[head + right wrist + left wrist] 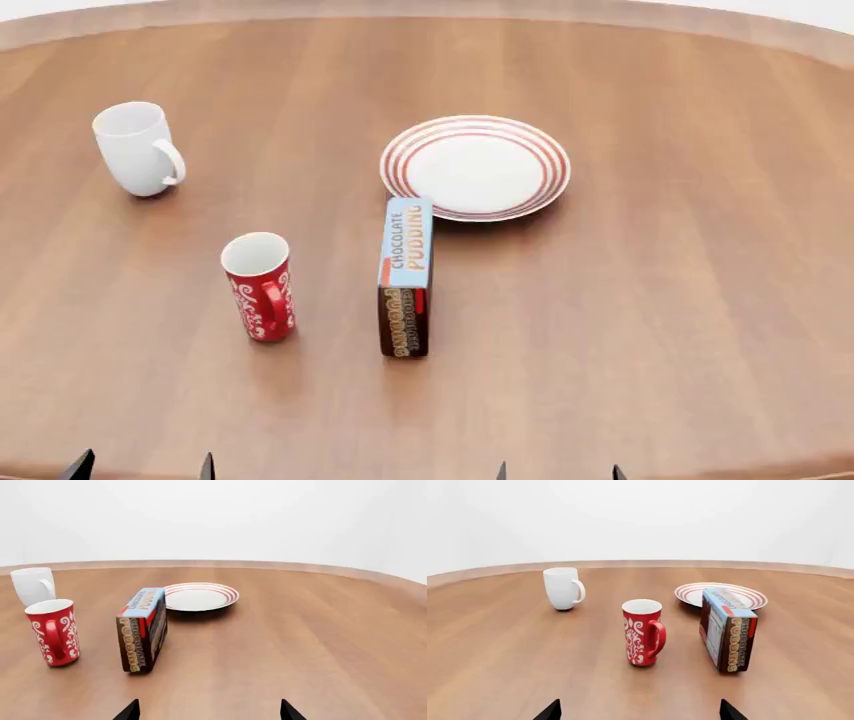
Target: Pick up the red mug and put it on the plate
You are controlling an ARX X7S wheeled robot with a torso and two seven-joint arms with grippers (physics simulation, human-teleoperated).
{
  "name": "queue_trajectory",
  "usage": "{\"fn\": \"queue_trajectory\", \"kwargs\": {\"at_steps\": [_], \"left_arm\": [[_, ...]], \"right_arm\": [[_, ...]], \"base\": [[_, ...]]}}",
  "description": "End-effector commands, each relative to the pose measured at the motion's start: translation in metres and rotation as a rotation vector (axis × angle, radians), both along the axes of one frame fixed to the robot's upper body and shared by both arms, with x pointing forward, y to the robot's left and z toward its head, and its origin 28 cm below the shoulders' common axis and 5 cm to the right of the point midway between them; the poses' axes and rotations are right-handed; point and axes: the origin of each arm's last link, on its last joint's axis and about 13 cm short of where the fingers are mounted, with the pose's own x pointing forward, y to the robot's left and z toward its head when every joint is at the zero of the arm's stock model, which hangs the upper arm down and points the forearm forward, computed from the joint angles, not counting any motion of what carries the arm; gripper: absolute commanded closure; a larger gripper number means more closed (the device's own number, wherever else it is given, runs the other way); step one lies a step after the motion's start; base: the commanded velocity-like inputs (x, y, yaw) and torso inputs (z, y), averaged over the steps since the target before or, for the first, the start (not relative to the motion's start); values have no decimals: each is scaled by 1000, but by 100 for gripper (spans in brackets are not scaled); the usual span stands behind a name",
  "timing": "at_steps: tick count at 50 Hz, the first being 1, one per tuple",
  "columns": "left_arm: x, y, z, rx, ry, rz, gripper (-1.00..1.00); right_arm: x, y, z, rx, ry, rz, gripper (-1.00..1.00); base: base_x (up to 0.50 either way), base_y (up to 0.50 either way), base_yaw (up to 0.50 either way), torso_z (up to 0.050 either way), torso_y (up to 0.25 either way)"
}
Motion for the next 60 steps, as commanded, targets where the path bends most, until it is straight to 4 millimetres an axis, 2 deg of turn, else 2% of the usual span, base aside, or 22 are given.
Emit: {"fn": "queue_trajectory", "kwargs": {"at_steps": [1,17,30,37,60], "left_arm": [[0,0,0,3,1,6,-100],[0,0,0,7,-11,-12,-100],[3,0,-1,22,-170,-28,-100],[5,0,-1,-5,-278,37,-100],[10,0,0,29,-562,62,-100]], "right_arm": [[-1,0,1,3,-1,1,-100],[0,0,0,15,-5,5,-100],[0,0,0,17,-4,2,-100],[-1,0,1,17,-2,0,-100],[0,0,0,14,2,4,-100]], "base": [[0,0,0,0,0],[0,0,0,0,0],[0,0,0,0,0],[0,0,0,0,0],[0,0,0,0,0]]}}
